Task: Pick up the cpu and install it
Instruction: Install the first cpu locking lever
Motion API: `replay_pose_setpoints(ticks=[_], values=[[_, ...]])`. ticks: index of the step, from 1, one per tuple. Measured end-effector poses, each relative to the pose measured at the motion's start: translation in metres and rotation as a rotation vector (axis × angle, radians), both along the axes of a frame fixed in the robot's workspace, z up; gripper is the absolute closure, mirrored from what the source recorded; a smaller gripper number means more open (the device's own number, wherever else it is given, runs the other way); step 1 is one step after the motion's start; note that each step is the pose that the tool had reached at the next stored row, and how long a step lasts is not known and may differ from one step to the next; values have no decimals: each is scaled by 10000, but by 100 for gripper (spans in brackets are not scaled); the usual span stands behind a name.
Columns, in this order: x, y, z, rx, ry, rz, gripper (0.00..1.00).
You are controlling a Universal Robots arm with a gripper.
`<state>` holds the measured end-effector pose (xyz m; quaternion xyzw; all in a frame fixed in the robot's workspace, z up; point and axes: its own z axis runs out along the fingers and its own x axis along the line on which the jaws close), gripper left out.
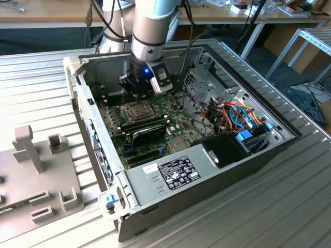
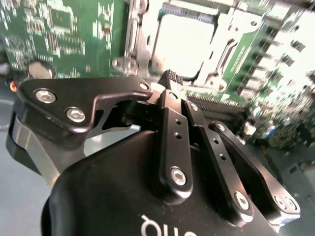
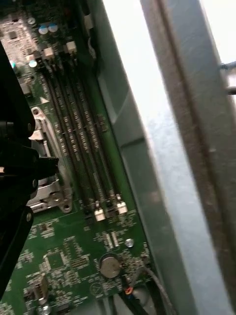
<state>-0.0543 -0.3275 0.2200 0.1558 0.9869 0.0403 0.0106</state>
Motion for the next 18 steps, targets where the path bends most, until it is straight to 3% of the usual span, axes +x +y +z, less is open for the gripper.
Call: replay_pose_setpoints(ticks=[1, 3, 10, 15, 17, 18], values=[[0, 5, 0, -260, 0, 0, 89], [0, 11, 0, -493, -1, 0, 89], [0, 11, 0, -510, -4, 154, 89], [0, 11, 0, -517, -25, 1004, 89], [0, 11, 0, -556, -32, 1356, 89], [0, 11, 1, -645, -31, 1549, 89]])
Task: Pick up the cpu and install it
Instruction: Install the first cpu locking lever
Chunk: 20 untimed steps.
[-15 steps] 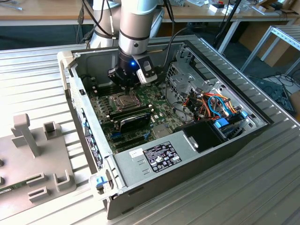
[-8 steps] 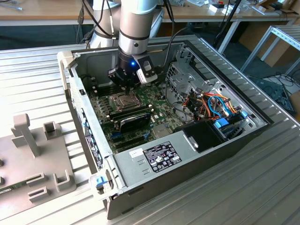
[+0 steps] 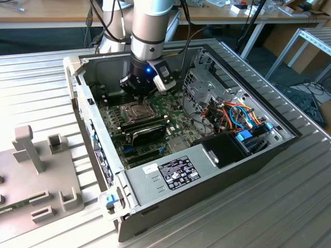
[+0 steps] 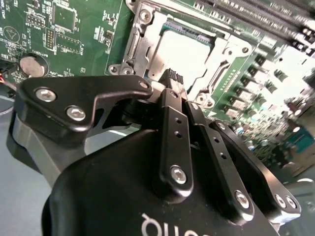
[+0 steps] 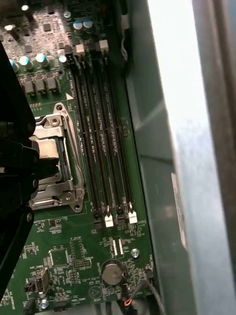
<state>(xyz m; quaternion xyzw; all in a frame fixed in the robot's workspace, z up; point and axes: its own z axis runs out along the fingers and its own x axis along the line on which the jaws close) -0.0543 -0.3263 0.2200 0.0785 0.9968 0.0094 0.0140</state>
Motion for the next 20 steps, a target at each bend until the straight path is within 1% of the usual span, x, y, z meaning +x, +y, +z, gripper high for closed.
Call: replay_pose_setpoints(ticks=[1, 2, 3, 6, 9, 13, 15, 17, 18, 20], values=[[-1, 0, 5, -175, 0, 132, 89], [-1, 0, 13, -237, 0, 190, 89], [-1, -1, 29, -266, 1, 243, 89], [-1, 0, 89, -278, -3, 332, 89], [-1, 0, 120, -330, -3, 430, 89], [-1, -9, 136, -380, -5, 610, 89], [-3, -15, 136, -384, -7, 723, 89], [-6, -19, 136, -383, -12, 916, 89], [-9, -21, 136, -384, -15, 1110, 89], [-12, -25, 136, -384, -19, 1303, 89]])
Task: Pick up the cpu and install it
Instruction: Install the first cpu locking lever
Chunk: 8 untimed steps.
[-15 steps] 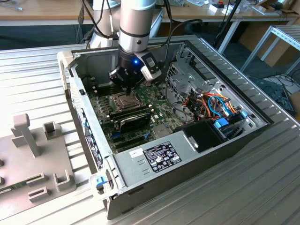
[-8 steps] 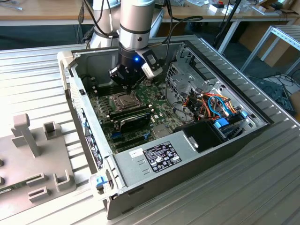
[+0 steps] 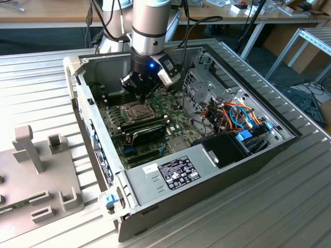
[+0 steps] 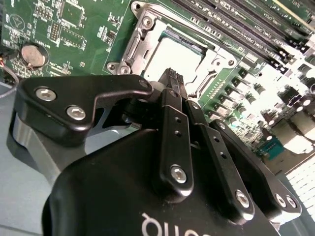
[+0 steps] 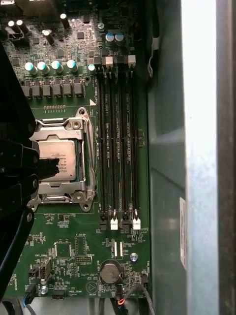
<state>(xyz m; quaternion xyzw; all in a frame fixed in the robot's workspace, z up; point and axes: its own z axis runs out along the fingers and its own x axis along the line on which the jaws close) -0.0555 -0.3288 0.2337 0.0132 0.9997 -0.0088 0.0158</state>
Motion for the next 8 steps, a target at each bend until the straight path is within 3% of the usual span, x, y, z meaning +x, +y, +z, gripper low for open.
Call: replay_pose_setpoints(ticks=[3, 8], values=[[-3, -14, 0, 1, 1, 228, 89], [-2, -36, 0, 0, 0, 288, 89]])
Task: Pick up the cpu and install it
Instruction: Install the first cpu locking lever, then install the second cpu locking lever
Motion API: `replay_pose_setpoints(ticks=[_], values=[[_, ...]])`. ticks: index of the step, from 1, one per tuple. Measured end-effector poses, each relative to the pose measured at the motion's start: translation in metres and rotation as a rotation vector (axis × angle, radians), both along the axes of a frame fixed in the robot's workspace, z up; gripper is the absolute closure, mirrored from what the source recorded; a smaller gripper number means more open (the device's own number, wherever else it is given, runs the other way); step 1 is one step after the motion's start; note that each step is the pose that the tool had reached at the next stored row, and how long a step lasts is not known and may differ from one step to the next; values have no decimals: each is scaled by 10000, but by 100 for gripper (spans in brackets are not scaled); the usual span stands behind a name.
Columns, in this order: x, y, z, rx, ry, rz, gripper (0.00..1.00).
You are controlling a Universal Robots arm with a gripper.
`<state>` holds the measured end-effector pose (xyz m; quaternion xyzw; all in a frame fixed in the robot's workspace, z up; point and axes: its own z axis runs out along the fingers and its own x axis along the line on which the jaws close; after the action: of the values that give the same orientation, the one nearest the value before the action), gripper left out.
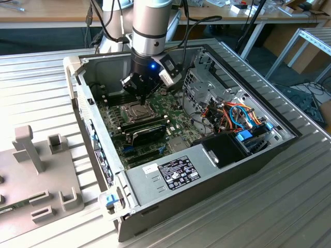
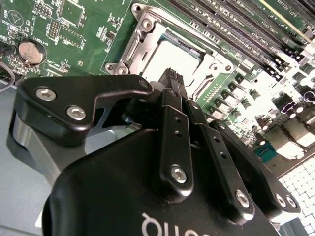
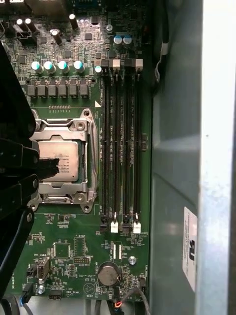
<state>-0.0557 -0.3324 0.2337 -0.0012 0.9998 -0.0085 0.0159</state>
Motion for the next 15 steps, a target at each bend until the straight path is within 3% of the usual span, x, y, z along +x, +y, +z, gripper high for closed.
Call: replay_pose_setpoints(ticks=[15], values=[[0, -15, 0, 0, 0, 52, 89]])
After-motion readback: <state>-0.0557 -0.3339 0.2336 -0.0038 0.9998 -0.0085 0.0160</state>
